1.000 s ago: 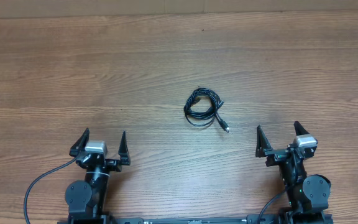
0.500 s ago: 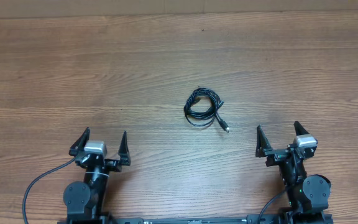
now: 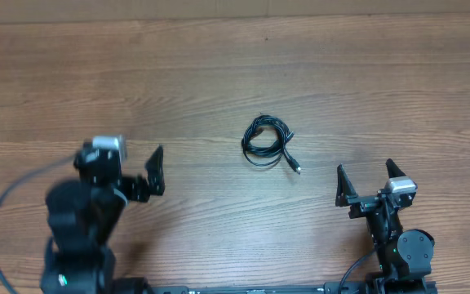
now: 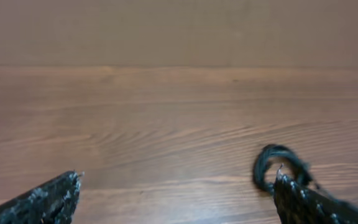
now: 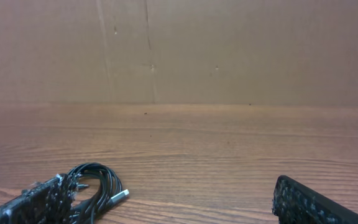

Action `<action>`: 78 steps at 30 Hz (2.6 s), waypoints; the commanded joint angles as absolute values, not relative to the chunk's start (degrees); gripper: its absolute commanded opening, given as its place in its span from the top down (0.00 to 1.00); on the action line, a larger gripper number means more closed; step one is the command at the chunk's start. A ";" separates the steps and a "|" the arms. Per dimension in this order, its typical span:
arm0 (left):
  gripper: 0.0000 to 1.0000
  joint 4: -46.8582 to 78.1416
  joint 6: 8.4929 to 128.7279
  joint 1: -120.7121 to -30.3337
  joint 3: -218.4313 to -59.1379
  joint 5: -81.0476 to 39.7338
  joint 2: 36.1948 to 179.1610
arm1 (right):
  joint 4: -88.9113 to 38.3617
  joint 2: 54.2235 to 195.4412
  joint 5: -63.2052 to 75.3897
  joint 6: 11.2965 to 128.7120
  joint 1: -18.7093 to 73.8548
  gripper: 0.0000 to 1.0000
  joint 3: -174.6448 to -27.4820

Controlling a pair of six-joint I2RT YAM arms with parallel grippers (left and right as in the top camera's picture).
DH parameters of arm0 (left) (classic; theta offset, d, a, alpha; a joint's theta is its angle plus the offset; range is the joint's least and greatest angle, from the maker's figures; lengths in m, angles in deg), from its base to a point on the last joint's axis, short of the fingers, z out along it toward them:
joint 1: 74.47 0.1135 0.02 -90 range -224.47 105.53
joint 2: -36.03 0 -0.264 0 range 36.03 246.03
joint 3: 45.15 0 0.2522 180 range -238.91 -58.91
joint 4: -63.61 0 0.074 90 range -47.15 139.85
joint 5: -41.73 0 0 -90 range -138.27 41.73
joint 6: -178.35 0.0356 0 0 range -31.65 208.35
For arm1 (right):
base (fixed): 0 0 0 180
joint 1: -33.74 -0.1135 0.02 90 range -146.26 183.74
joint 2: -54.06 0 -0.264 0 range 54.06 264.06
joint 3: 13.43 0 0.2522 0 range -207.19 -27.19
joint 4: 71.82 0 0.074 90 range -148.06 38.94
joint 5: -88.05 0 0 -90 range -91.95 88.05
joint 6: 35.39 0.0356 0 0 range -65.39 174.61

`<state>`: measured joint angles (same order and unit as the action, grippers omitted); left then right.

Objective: Untangle cables
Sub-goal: 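Reach the left gripper forward over the coiled black cable, then close the left gripper on the cable coil and lift it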

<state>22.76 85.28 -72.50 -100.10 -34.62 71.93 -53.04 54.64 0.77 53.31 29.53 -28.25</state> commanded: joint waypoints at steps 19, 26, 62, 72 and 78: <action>0.00 13.18 90.98 -91.77 -131.86 -23.17 118.31 | -53.42 54.22 0.66 53.24 29.46 0.00 -27.63; 0.11 20.57 97.87 -94.96 -131.86 -23.80 130.42 | -53.39 54.22 0.66 53.24 29.46 0.00 -27.63; 0.70 43.43 102.96 -101.50 -131.77 -34.10 154.81 | -53.42 54.22 0.66 53.24 29.46 0.00 -27.63; 0.96 39.78 99.70 -101.41 -131.77 -38.16 154.40 | -53.42 54.22 0.66 53.24 29.46 0.00 -27.63; 0.96 31.91 90.17 -101.41 -131.83 -47.39 149.48 | -53.42 54.22 0.66 53.24 29.46 0.00 -27.63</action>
<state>35.78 97.23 -101.50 -132.10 -38.56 152.82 -53.09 54.64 0.75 53.31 29.53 -28.25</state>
